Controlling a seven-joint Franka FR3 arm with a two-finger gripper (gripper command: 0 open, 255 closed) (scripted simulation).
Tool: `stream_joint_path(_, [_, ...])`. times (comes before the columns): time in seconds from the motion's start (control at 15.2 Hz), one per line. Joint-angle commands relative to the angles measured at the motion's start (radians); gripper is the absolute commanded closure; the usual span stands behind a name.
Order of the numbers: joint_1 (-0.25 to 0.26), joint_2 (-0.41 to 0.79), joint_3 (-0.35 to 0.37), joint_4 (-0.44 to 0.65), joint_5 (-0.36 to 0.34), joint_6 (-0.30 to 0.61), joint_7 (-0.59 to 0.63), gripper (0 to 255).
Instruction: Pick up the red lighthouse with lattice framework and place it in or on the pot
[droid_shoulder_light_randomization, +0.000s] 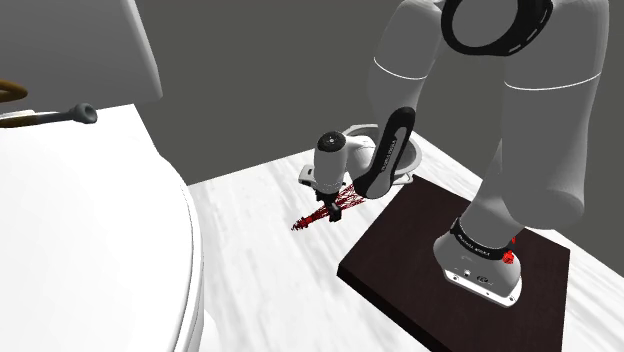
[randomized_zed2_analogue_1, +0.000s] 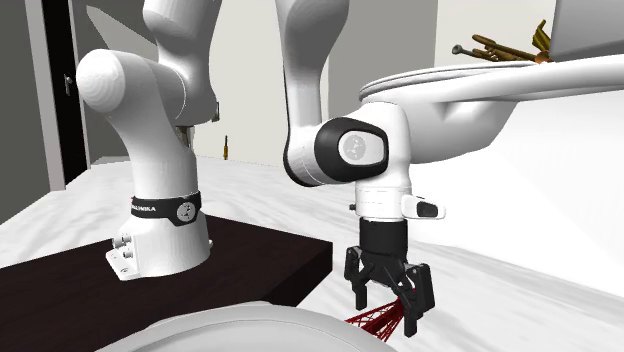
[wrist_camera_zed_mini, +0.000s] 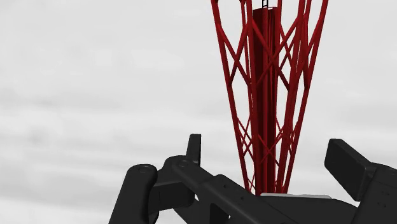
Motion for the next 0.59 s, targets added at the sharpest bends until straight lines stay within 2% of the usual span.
stream_joint_path(0.0, [0.000, 0.000, 0.000, 0.000, 0.000, 0.000, 0.000, 0])
stream_joint_path(0.07, [0.000, 0.000, 0.000, 0.000, 0.000, 0.000, 0.000, 255])
stream_joint_path(0.53, [0.000, 0.000, 0.000, 0.000, 0.000, 0.000, 0.000, 255])
